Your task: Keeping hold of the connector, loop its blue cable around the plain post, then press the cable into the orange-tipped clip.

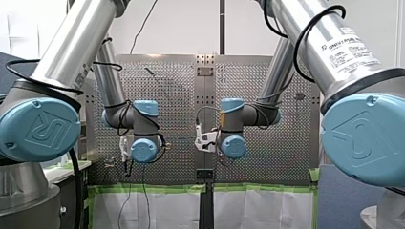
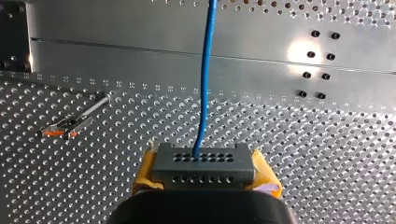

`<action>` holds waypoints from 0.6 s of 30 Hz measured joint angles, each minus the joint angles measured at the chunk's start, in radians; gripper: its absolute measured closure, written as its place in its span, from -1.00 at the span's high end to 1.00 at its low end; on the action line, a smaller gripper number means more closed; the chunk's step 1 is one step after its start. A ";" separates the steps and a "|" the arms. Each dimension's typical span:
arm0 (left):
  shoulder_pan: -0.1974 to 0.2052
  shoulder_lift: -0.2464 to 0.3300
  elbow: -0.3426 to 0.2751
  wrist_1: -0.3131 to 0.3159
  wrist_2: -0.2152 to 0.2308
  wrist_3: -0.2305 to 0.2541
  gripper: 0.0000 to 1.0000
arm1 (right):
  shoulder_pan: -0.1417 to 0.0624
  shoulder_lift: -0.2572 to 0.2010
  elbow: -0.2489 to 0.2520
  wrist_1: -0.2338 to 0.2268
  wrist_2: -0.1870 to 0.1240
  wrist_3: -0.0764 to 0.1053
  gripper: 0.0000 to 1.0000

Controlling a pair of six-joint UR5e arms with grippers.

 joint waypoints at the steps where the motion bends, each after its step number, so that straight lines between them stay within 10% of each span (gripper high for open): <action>1: 0.000 0.000 0.000 0.000 0.000 0.000 -0.82 | 0.000 0.000 0.000 0.000 0.000 0.000 -1.00; 18: 0.000 0.000 0.000 0.000 0.000 0.000 -1.00 | 0.000 0.000 0.000 0.000 0.000 0.000 -1.00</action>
